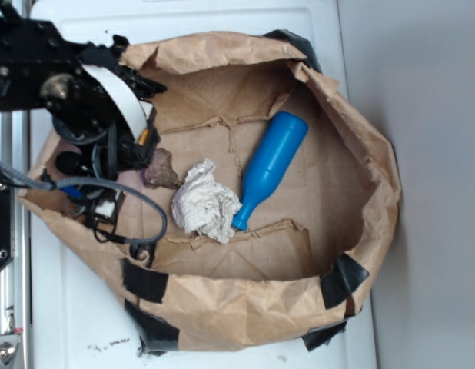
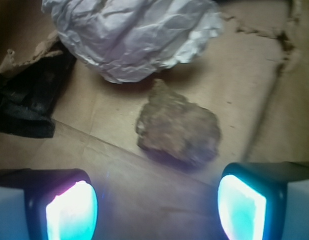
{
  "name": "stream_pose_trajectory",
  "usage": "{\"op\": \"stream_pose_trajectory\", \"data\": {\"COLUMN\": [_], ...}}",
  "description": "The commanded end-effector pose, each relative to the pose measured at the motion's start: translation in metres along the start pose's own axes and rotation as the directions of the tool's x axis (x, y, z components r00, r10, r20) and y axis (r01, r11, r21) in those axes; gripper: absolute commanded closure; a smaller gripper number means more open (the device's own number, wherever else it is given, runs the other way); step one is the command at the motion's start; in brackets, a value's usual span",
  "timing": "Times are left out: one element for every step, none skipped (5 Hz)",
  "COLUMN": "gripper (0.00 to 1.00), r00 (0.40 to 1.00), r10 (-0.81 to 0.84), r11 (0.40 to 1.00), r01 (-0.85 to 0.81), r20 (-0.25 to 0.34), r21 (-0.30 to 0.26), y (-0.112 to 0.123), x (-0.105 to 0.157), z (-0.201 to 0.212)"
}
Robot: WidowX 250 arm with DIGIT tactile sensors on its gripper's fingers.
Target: Grab the rock.
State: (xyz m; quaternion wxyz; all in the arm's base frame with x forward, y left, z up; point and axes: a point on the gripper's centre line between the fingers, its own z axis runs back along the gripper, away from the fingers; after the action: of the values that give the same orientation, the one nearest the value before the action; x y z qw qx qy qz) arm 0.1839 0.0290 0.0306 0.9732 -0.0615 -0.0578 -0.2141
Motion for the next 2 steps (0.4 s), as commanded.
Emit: {"op": "stream_pose_trajectory", "data": {"gripper": [0.00, 0.00], "r00": [1.000, 1.000], "r10": [-0.007, 0.001], "r11": [1.000, 1.000], "r01": [0.006, -0.001], "r20": [0.011, 0.013], "r21": [0.020, 0.016], "y": [0.0050, 0.0104], "x": [0.0069, 0.0155], "z": [0.0049, 0.0062]}}
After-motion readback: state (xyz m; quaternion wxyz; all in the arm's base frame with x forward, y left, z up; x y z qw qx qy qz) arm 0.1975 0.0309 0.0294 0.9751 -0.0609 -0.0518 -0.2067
